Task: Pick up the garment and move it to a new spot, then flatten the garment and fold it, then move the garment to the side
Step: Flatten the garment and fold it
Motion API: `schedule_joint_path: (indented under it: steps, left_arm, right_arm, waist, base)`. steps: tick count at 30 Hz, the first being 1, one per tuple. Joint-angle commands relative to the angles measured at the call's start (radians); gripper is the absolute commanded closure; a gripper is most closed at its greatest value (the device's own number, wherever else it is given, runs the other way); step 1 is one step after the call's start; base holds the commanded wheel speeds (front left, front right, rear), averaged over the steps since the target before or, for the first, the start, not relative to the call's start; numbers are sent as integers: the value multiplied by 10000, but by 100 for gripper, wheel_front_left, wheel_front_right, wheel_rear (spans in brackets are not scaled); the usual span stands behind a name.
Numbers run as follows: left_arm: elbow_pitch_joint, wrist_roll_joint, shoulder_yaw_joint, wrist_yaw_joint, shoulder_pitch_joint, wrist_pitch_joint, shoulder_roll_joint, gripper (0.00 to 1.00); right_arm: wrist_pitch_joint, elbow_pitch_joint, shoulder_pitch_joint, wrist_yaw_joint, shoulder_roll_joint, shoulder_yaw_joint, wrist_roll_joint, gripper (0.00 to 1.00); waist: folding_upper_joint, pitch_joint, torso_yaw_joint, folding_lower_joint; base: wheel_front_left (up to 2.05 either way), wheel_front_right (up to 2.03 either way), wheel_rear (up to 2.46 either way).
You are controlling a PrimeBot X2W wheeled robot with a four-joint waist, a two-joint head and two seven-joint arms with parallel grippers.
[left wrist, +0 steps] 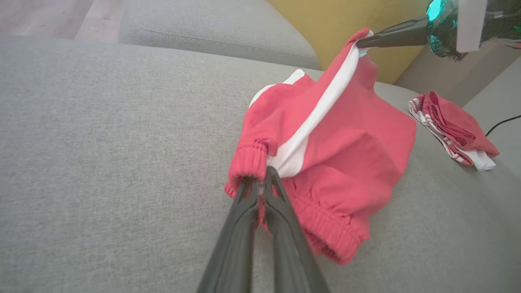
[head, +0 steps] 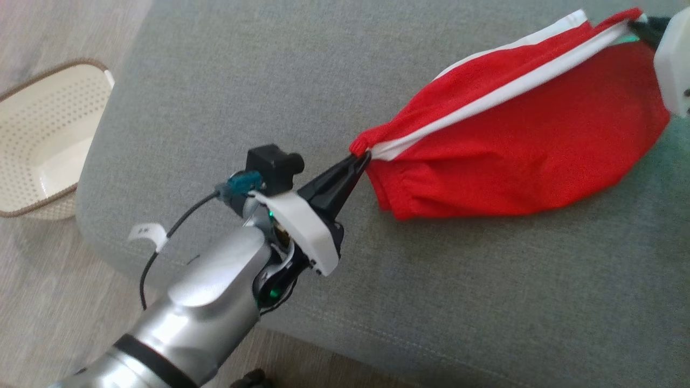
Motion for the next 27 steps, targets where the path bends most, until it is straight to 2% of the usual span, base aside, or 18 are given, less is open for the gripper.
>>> schedule_joint_path:
  steps: [1, 9, 10, 11, 12, 13, 18, 27]
  left_arm:
    - [-85, -127, 369, -29, -531, -136, 120, 100]
    - [557, -160, 445, -84, -1157, -296, -351, 100]
    - [636, -173, 473, -87, -1204, -306, -399, 100]
    - [719, -183, 515, -89, -1244, -316, -446, 73]
    - [804, -184, 562, -91, -1279, -324, -487, 17]
    - [891, -180, 614, -92, -1308, -331, -524, 0]
    - [1241, -37, 1016, -92, -1330, -347, -631, 0]
    - [981, 586, 2996, 299, -304, -350, -497, 0]
  right_arm:
    - [-115, 3, -208, -9, -20, -90, -114, 100]
    - [-347, 460, -566, -9, 205, -53, -230, 100]
    - [-407, 557, -603, -9, 234, -51, -200, 88]
    - [-498, 680, -645, -9, 269, -50, -193, 0]
    - [-601, 794, -681, -9, 319, -50, -207, 0]
    - [-764, 908, -725, -9, 368, -49, -270, 0]
    - [-1539, 1704, -735, -9, 750, -78, -381, 0]
    - [-4235, 3397, 208, -9, 1798, -725, -351, 0]
  waist:
    - [0, 192, 106, 0]
    - [0, 632, 241, 0]
    - [0, 670, 244, 0]
    - [0, 699, 245, 0]
    - [0, 723, 243, 0]
    - [0, 742, 235, 0]
    - [0, 686, 97, 0]
    - [0, -240, -607, 0]
  base:
    - [0, 0, 0]
    - [0, 0, 0]
    - [0, 0, 0]
    - [0, 0, 0]
    - [0, 0, 0]
    - [0, 0, 0]
    - [0, 0, 0]
    - [0, 0, 0]
